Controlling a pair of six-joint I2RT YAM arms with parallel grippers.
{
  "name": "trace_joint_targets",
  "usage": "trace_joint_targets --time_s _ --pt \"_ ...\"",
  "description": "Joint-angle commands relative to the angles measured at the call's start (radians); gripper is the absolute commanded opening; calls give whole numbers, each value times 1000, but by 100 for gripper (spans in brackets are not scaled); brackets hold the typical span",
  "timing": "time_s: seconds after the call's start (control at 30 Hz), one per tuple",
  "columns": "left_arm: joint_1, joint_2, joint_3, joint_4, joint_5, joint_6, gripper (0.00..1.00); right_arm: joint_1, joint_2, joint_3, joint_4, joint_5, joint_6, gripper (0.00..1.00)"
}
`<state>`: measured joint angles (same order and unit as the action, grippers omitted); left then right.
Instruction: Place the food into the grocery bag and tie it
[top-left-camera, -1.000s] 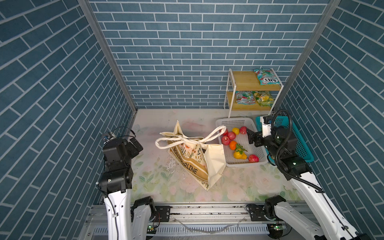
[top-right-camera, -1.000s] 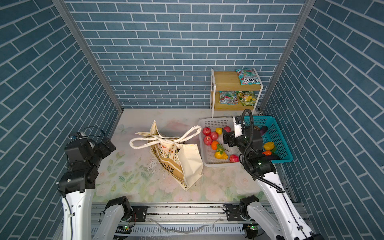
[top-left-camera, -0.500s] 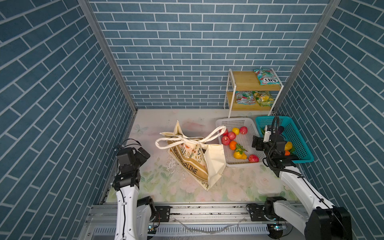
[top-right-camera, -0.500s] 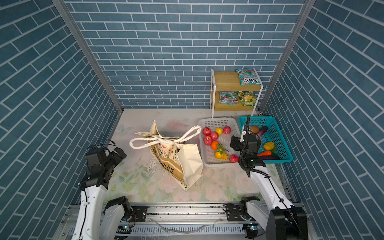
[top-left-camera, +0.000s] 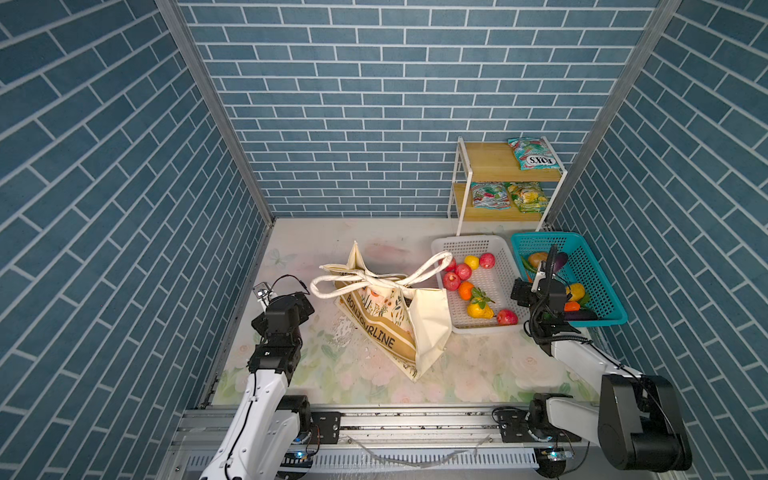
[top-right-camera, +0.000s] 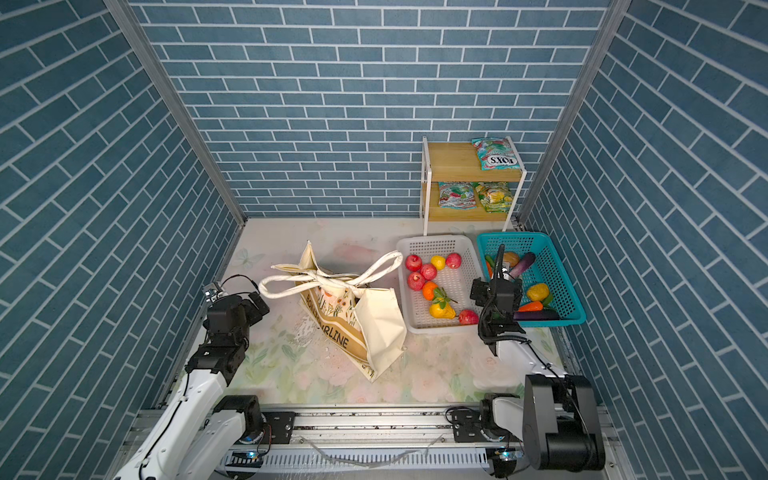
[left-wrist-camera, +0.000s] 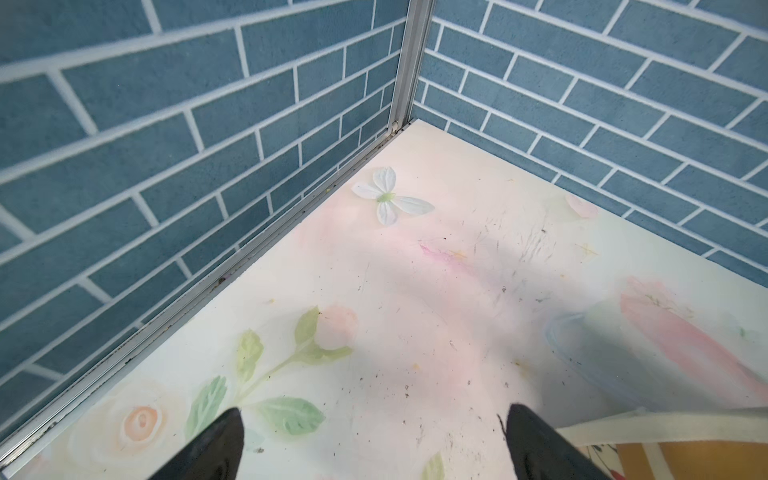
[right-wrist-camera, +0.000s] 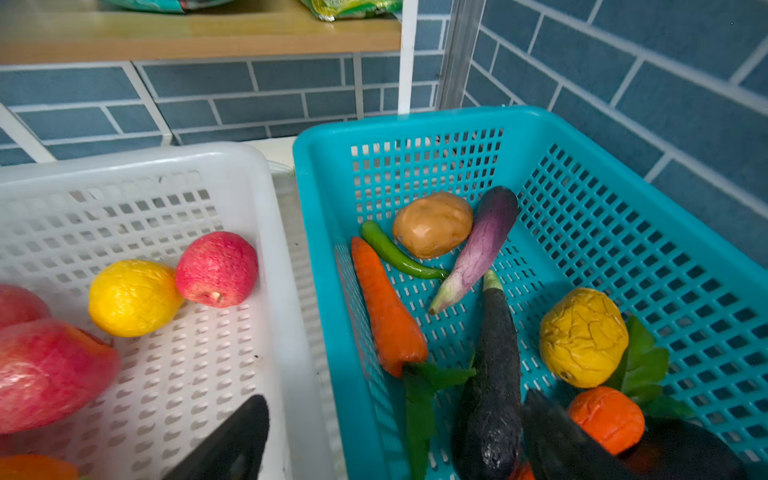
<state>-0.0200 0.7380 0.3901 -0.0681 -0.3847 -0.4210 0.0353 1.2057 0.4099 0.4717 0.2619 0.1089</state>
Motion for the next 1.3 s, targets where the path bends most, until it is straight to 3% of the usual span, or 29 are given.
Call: trace_joint_targets --time_s 0.0,0.17,0.3,0.47,0.53,0.6,0.83,1.03,1.23,1.27 --pt "-6 15 -55 191 -37 53 100 -31 24 -23 127 -16 28 95" --pt "-4 123 -88 359 -48 130 100 -76 99 -66 253 -67 34 96" --pt "-3 270 -120 597 -29 231 100 -89 149 -71 319 -102 16 96" --pt "-2 477 -152 845 27 268 100 -91 261 -116 517 -106 10 96" --pt "-1 471 -135 810 55 291 100 -91 305 -123 567 -113 8 96" --pt "3 502 -157 899 62 314 100 -91 337 -121 600 -119 -1 96" --pt "17 533 -133 907 121 349 100 -91 329 -77 501 -128 -1 96" --pt "20 710 -148 1132 144 374 100 -91 335 -41 443 -166 -14 97" --pt "17 781 -30 988 263 427 100 -91 336 -40 438 -160 -14 95" --pt "3 782 -20 963 254 439 100 -91 335 -40 438 -160 -14 99"
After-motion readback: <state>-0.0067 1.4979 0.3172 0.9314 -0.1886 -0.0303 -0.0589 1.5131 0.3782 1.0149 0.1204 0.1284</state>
